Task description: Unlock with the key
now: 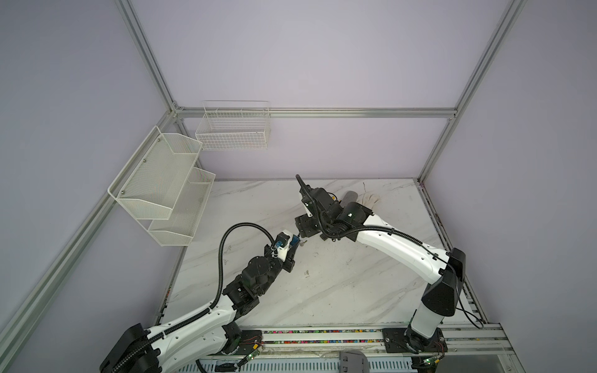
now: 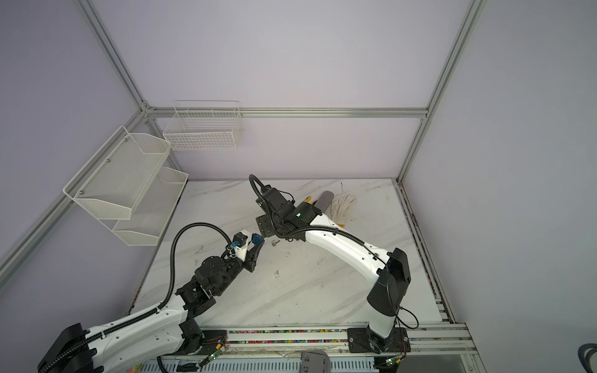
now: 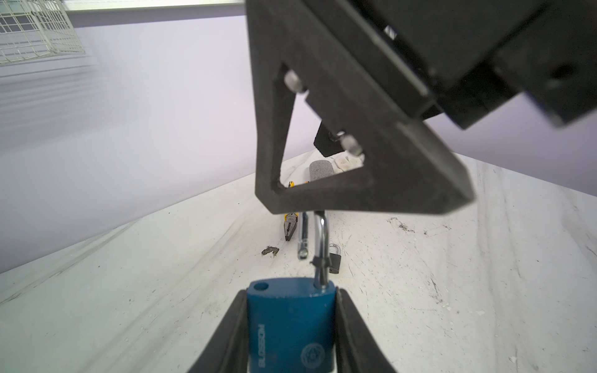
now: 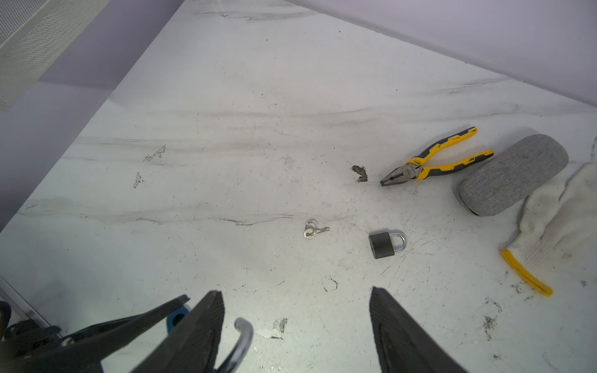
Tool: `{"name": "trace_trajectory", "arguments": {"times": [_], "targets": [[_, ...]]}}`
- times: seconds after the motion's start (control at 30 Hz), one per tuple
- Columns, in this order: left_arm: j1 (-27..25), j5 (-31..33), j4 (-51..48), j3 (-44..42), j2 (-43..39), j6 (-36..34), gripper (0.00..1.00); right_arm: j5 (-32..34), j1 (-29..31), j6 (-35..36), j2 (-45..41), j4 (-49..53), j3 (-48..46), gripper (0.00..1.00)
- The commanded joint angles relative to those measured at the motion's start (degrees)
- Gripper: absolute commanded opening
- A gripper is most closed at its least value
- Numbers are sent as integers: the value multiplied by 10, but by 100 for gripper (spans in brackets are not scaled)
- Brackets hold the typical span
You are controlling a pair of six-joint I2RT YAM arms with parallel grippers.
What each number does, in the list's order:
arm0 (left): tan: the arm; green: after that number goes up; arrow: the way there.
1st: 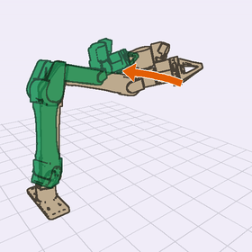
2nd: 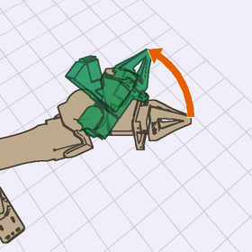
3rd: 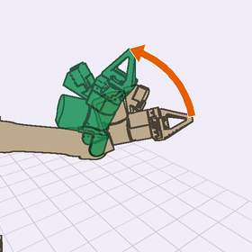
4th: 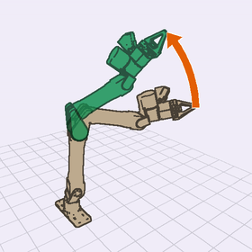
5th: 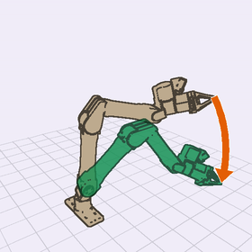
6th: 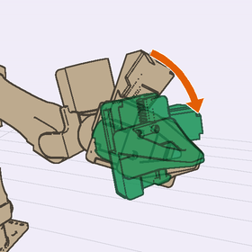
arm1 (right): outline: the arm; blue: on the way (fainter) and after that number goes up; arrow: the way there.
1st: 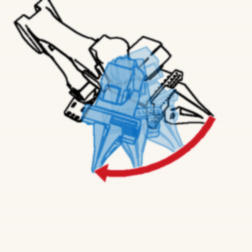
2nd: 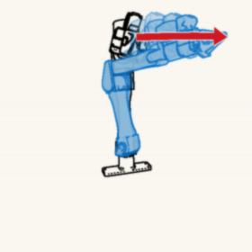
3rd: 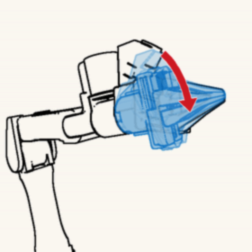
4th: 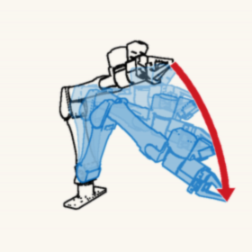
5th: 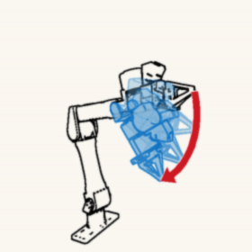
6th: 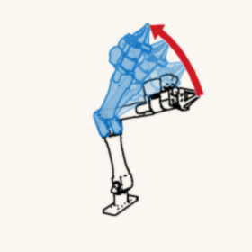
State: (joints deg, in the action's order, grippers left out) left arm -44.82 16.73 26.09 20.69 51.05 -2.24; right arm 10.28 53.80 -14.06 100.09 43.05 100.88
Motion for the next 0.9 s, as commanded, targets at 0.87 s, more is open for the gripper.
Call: {"name": "trace_trajectory", "arguments": {"times": [0.87], "targets": [[-1, 0, 84, -28, -11, -29, 0, 15, 0, 37, -22, 57, -18, 78]]}}
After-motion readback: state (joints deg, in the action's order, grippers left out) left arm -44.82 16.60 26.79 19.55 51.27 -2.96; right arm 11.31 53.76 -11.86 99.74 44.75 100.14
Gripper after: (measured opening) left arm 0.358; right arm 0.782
